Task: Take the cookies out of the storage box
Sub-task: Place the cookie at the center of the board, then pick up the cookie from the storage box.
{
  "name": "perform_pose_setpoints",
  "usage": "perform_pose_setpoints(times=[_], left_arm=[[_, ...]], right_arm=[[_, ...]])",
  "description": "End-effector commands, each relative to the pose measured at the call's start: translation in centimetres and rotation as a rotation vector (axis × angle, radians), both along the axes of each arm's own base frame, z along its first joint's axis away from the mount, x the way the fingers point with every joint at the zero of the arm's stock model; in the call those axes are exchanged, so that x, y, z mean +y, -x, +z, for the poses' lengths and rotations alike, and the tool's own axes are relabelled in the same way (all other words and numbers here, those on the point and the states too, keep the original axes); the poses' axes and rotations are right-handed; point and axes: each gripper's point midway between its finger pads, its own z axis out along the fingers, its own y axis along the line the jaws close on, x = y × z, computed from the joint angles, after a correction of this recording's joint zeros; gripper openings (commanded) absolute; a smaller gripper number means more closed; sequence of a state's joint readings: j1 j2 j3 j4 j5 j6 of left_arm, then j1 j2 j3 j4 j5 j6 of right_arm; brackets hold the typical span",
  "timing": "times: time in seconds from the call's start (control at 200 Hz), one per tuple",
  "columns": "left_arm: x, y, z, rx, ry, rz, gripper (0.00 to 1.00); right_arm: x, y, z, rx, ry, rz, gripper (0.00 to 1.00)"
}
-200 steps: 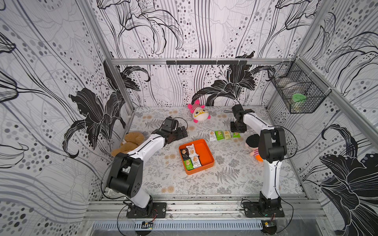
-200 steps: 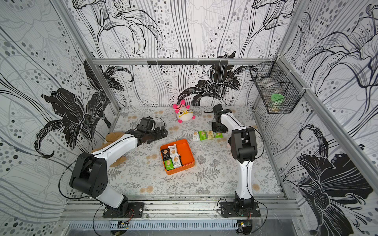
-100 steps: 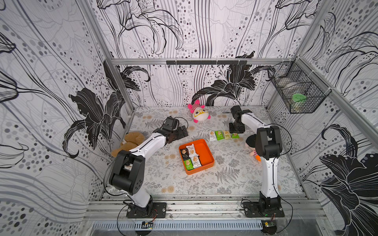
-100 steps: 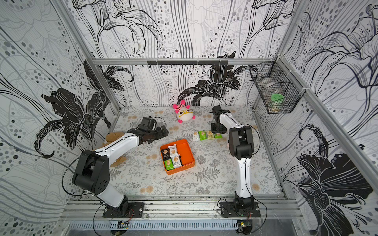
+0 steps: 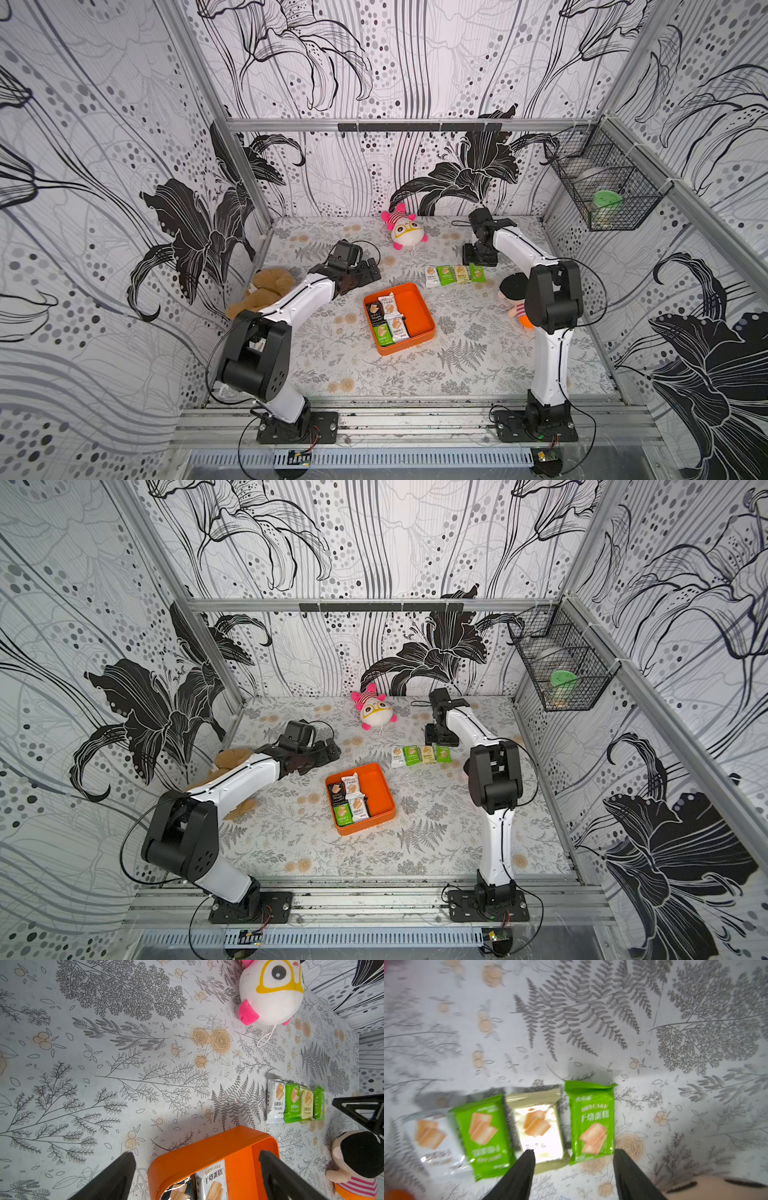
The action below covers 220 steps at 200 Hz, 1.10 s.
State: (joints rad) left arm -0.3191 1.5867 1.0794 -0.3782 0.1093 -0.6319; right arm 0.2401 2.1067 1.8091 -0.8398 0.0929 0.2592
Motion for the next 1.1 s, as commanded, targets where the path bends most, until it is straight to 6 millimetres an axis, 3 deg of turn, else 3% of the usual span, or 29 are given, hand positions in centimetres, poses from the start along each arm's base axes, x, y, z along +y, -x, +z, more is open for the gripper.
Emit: perform_pose_setpoints(times=[0.0,0.275,0.461,0.631,0.746,0.821,1.096], left_arm=[[0.4,0.4,0.5,-0.027,0.022,0.003,0.97],[2.6,2.8,-1.4,0.012,0.05,0.029,0.97],[4.1,4.2,-2.0,0.025,0.05,0.045,0.97],[4.7,5.0,-2.1,0.032,0.058,0.048,0.97],[5.0,5.2,-1.9,0.03,0.052,0.044,0.97],[5.2,5.3,-1.9,0.032,0.048,0.044,0.97],[5.9,5.7,-1.7,0.022,0.044,0.057,0.97]], right_arm=[[4.1,1.9,3.1,-0.059,-0.054,0.031,0.67],[13.9,6.8,6.0,-0.125,-0.193,0.116,0.68],[19.8,10.8,4.6,-0.089,-0.249,0.2,0.71],[24.1,13.0,3.2,-0.055,-0.286,0.266,0.76],[25.7,13.6,1.8,-0.028,-0.28,0.289,0.76],[27.0,13.4,1.9,-0.031,-0.297,0.306,0.76],[27.3,13.7,-0.7,0.027,-0.233,0.317,0.74]])
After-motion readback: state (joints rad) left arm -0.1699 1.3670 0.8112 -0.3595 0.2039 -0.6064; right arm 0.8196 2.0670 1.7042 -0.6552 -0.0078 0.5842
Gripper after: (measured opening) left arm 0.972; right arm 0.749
